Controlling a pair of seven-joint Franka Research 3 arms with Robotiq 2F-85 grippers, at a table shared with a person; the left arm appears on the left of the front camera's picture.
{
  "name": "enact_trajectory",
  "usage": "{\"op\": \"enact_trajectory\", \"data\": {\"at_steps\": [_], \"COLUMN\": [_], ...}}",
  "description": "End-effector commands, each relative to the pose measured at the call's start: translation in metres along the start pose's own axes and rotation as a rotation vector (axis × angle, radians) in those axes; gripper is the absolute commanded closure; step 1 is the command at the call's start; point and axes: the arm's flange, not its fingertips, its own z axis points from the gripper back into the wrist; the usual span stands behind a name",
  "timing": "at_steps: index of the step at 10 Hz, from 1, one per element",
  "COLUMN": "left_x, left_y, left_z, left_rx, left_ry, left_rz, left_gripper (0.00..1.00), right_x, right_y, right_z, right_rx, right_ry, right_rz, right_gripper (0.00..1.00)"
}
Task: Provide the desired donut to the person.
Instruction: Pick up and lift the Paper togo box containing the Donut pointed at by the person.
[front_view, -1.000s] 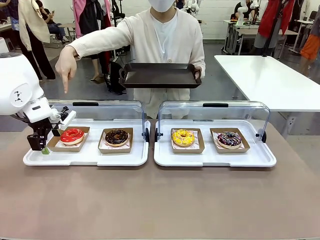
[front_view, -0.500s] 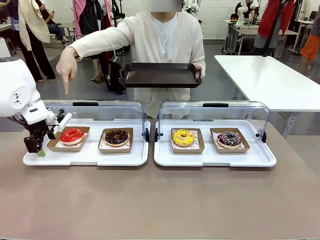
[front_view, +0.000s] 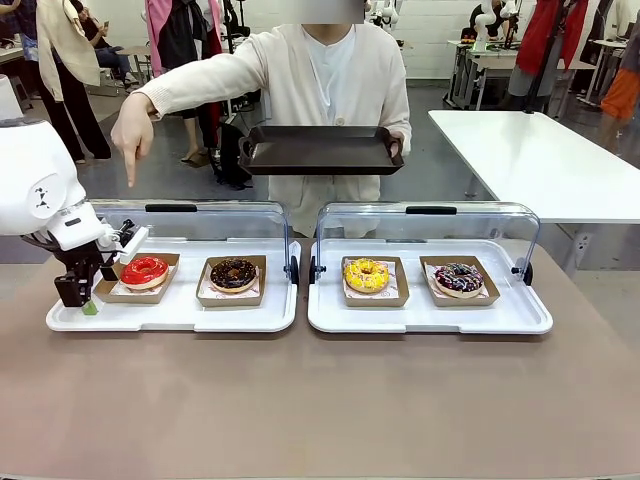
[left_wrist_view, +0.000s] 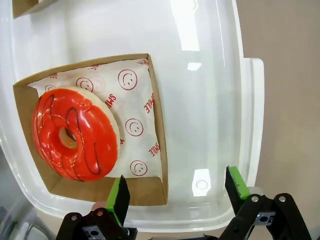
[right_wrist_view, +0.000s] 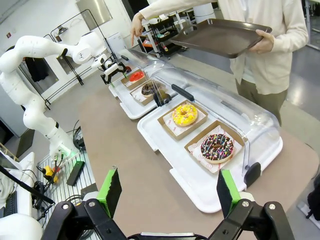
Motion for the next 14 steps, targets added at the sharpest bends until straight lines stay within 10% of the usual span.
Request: {"op": "enact_trajectory", "data": {"at_steps": [1,3,4,5,6,8,9,11,14], "left_x": [-0.006,-0.007,-0.005,-0.004,-0.004,-0.001,-0.001,0.002,0.003], "left_y": [0.006,0.008,0.008,0.007,0.007,0.002,0.001,-0.005,-0.010], "left_z": [-0.003,-0.007,-0.008,-0.008,-0.006,-0.005,-0.004,-0.003,0.000], "left_rx": [-0.003,0.002,0.007,0.008,0.013,0.025,0.030,0.033,0.034], "left_ry": [-0.021,-0.022,-0.026,-0.025,-0.030,-0.017,-0.020,-0.021,-0.027], "left_rz": [-0.004,-0.008,-0.019,-0.025,-0.028,-0.044,-0.046,-0.066,-0.080], "left_gripper": [0.00,0.03,0.57,0.60,1.00,1.00,0.80,1.00,1.00], "right_x": [0.000,0.000,0.000,0.000,0.000,0.000,0.000,0.000,0.000], "right_y": [-0.001,-0.001,-0.001,-0.001,-0.001,-0.001,-0.001,-0.001,-0.001], "right_z": [0.001,0.001,0.001,0.001,0.001,0.001,0.001,0.001,0.001], "right_rx": [0.010,0.010,0.010,0.010,0.010,0.010,0.010,0.010,0.010], "right_ry": [-0.010,-0.010,-0.010,-0.010,-0.010,-0.010,-0.010,-0.010,-0.010], "right_rz": [0.015,0.015,0.015,0.015,0.015,0.015,0.015,0.015,0.015], "right_gripper": [0.00,0.00,0.00,0.00,0.00,0.00,0.00,0.00,0.00]}}
